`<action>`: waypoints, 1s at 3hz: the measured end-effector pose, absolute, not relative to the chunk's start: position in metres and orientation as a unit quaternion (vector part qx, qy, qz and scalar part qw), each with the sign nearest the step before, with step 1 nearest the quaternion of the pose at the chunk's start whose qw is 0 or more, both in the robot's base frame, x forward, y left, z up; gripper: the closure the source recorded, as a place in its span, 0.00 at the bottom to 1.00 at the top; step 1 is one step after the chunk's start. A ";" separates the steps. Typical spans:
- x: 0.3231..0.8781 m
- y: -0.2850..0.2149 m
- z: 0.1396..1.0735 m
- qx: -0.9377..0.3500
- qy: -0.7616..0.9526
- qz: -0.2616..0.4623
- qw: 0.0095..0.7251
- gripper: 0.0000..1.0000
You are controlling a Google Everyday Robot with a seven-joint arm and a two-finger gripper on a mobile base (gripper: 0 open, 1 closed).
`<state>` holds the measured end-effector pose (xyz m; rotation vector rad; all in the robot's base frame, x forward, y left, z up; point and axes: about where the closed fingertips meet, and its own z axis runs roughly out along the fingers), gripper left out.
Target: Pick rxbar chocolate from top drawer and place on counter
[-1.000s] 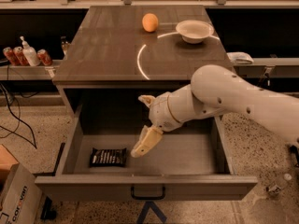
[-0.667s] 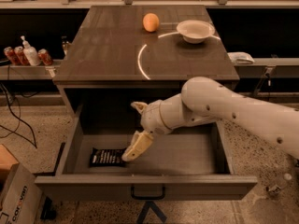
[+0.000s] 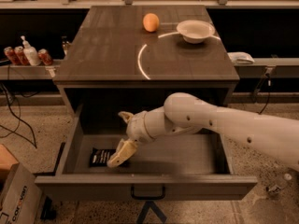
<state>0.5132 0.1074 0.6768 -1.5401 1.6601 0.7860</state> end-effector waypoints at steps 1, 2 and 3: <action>0.513 0.130 0.655 -0.597 0.643 0.321 0.356 0.00; 0.511 0.142 0.634 -0.588 0.651 0.333 0.346 0.00; 0.506 0.144 0.616 -0.579 0.664 0.338 0.331 0.00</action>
Offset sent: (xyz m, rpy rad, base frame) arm -0.0043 0.0456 -0.0695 0.0249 0.1155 -0.0094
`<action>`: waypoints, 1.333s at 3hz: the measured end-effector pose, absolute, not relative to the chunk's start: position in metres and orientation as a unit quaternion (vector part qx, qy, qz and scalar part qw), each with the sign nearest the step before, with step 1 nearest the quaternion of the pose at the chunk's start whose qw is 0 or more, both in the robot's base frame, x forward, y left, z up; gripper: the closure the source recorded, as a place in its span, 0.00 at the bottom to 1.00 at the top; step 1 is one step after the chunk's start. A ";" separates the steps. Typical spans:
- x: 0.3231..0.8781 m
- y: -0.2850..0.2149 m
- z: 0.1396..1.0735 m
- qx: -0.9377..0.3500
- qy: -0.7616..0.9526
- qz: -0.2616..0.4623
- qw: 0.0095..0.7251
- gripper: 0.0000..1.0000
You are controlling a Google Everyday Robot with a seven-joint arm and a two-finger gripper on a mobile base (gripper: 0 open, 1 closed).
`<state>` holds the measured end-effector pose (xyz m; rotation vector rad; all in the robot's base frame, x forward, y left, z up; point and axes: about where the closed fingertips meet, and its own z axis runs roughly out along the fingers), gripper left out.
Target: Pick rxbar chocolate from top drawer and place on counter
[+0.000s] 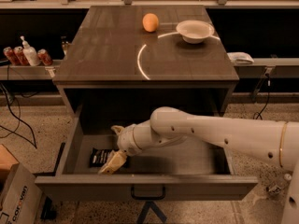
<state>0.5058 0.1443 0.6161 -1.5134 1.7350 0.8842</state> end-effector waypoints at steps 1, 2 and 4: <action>0.499 0.140 0.604 -0.567 0.674 0.347 0.323 0.19; 0.495 0.133 0.598 -0.556 0.683 0.350 0.319 0.43; 0.494 0.126 0.604 -0.550 0.687 0.346 0.326 0.88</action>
Offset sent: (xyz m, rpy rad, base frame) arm -0.0135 -0.0215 -0.0253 0.0043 0.0853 -0.0688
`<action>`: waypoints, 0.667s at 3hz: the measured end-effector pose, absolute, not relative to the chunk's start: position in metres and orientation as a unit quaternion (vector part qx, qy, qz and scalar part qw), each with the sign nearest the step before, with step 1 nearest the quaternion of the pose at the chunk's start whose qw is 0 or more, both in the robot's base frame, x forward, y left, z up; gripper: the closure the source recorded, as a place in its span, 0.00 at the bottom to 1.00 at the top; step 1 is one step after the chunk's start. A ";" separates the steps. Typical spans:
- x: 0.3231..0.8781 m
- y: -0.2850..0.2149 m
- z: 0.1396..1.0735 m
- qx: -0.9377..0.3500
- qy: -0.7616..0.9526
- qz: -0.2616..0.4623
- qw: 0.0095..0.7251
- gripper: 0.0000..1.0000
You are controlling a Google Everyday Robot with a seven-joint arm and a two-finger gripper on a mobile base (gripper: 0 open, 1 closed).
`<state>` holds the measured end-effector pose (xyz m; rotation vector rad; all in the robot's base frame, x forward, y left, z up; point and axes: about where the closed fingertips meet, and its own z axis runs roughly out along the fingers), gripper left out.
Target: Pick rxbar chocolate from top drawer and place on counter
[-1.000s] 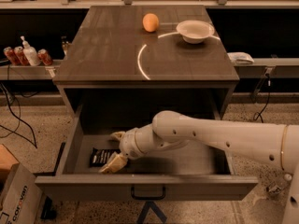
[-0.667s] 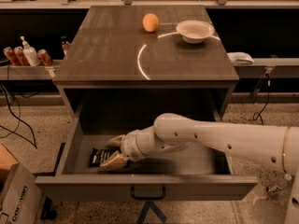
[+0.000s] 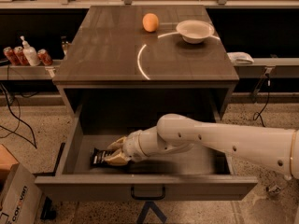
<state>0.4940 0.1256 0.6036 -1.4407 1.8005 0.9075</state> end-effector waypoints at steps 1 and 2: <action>0.509 0.112 0.644 -0.553 0.670 0.346 0.355 1.00; 0.523 0.090 0.698 -0.564 0.645 0.339 0.388 1.00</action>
Offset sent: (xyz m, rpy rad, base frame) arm 0.0490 -0.0665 0.1618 0.1217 -0.2274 0.0243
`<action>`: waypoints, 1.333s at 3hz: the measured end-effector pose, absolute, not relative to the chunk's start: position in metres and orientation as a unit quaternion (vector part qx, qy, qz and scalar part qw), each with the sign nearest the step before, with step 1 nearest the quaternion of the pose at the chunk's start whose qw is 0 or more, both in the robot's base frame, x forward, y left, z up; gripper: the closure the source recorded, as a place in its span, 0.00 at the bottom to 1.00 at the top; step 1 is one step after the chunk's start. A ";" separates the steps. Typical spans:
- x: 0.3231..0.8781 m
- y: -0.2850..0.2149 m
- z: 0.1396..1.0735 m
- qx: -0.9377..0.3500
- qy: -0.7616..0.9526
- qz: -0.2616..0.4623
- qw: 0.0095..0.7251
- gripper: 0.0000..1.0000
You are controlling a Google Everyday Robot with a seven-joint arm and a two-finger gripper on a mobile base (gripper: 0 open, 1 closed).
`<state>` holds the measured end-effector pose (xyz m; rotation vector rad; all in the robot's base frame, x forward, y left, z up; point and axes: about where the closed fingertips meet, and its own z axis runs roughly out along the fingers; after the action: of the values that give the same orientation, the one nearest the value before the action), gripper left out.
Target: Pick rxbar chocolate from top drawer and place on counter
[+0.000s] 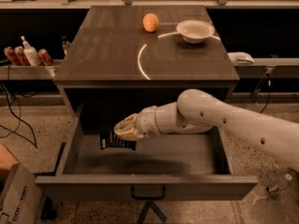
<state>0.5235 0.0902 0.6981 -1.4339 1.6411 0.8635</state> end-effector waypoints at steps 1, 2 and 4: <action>0.528 0.078 0.732 -0.568 0.631 0.336 0.409 1.00; 0.533 0.059 0.779 -0.574 0.613 0.323 0.436 1.00; 0.592 0.021 0.877 -0.596 0.621 0.229 0.455 1.00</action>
Offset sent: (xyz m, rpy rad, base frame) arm 0.0163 -0.0619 0.1415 0.0717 -0.2016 -0.0091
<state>0.5921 0.0213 0.8766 -1.4705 1.5323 0.5640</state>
